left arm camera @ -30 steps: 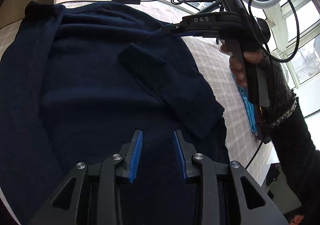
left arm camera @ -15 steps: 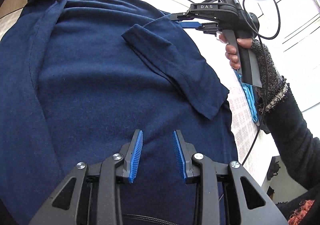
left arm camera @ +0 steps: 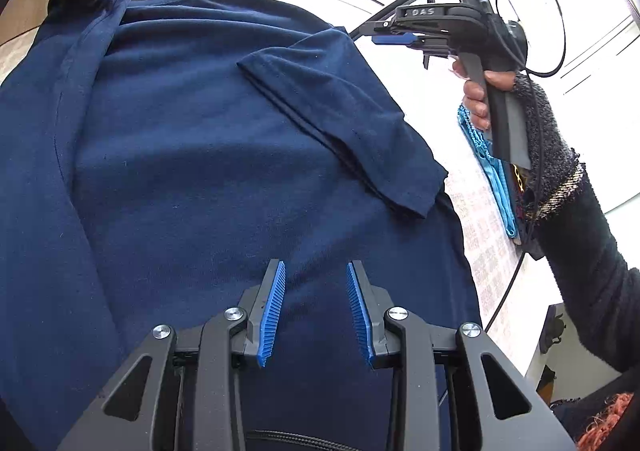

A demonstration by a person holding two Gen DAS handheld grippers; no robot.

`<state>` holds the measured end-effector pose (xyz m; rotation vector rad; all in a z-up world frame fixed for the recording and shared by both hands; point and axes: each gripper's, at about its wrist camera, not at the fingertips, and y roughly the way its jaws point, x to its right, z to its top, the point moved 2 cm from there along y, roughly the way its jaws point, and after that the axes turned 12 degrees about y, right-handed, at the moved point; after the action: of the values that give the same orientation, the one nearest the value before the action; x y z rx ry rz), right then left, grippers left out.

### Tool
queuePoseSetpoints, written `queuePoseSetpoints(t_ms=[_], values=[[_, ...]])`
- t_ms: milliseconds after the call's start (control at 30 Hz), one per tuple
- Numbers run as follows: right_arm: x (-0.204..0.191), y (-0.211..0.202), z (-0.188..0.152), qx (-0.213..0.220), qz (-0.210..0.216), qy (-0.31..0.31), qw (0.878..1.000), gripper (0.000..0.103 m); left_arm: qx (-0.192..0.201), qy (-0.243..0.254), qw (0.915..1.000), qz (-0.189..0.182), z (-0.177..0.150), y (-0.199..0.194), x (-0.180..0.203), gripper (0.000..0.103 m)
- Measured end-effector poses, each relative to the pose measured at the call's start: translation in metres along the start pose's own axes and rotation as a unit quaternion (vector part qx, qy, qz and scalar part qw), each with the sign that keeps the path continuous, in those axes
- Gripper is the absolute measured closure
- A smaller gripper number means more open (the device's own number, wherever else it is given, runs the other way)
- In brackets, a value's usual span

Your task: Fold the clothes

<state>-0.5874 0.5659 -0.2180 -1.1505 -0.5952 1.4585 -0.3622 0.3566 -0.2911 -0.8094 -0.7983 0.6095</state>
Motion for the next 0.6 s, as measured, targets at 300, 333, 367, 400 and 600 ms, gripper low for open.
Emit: queuePoseSetpoints(t_ms=[300,333,367,400,600], values=[[0.002,-0.052,-0.109,-0.1,0.081,-0.046,0.991,0.066,-0.004,0.0,0.9999,0.009,-0.002,-0.002,0.004,0.072],[0.002,-0.05,-0.121,-0.114,0.083,-0.046,0.989,0.066,-0.006,-0.001,0.9999,0.012,-0.003,-0.003,0.004,0.072],[0.003,-0.048,-0.132,-0.127,0.086,-0.045,0.987,0.066,-0.008,-0.002,0.9999,0.014,-0.003,-0.004,0.005,0.072],[0.003,-0.045,-0.141,-0.136,0.085,-0.048,0.986,0.067,-0.01,-0.003,0.9998,0.017,-0.004,-0.005,0.006,0.072],[0.02,-0.054,-0.132,-0.1,0.049,-0.027,0.993,0.091,0.007,0.01,0.9998,0.017,-0.036,-0.046,0.047,0.072]])
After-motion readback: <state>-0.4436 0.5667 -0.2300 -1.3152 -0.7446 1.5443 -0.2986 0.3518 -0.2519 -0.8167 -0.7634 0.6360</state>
